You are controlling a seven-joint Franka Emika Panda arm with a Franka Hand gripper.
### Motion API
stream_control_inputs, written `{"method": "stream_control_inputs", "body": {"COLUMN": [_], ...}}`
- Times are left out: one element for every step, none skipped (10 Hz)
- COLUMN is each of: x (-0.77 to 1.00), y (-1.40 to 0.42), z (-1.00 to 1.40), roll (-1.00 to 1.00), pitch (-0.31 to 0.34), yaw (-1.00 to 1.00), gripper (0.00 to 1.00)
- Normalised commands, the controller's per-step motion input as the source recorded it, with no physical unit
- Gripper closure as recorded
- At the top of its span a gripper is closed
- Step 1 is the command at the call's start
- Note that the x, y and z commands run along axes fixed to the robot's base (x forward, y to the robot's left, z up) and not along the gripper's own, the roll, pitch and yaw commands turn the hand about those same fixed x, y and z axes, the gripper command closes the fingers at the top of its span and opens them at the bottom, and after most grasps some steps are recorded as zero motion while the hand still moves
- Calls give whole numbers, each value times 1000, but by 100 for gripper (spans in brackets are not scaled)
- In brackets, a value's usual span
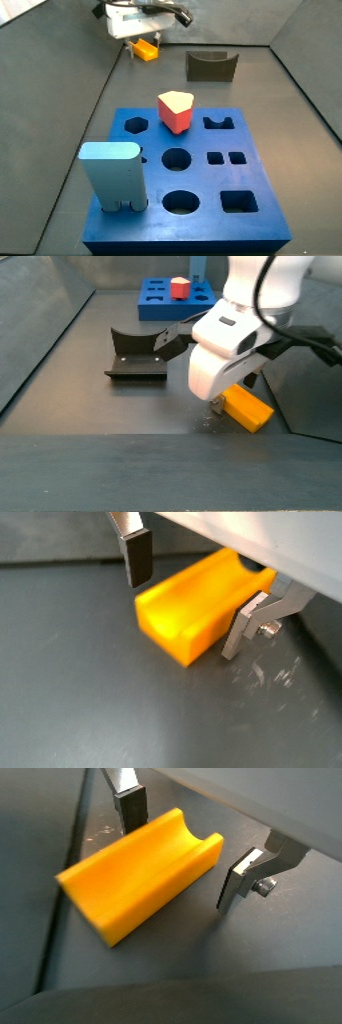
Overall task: Pick up the arch object. Move up. Place the arch object on the fixture. Regrasp the arch object. Move to above the board. Insert the arch object.
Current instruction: Pick up the arch object.
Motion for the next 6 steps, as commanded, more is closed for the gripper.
{"method": "stream_control_inputs", "body": {"x": [0,-29,0,0,0,0], "y": [29,0,0,0,0,0], "z": [-406,-131,-26,0,0,0], "roll": [43,0,-19,0,0,0], "pitch": [-10,-11,-4,0,0,0], "yaw": [0,0,0,0,0,0], "gripper": [0,0,0,0,100,100]}}
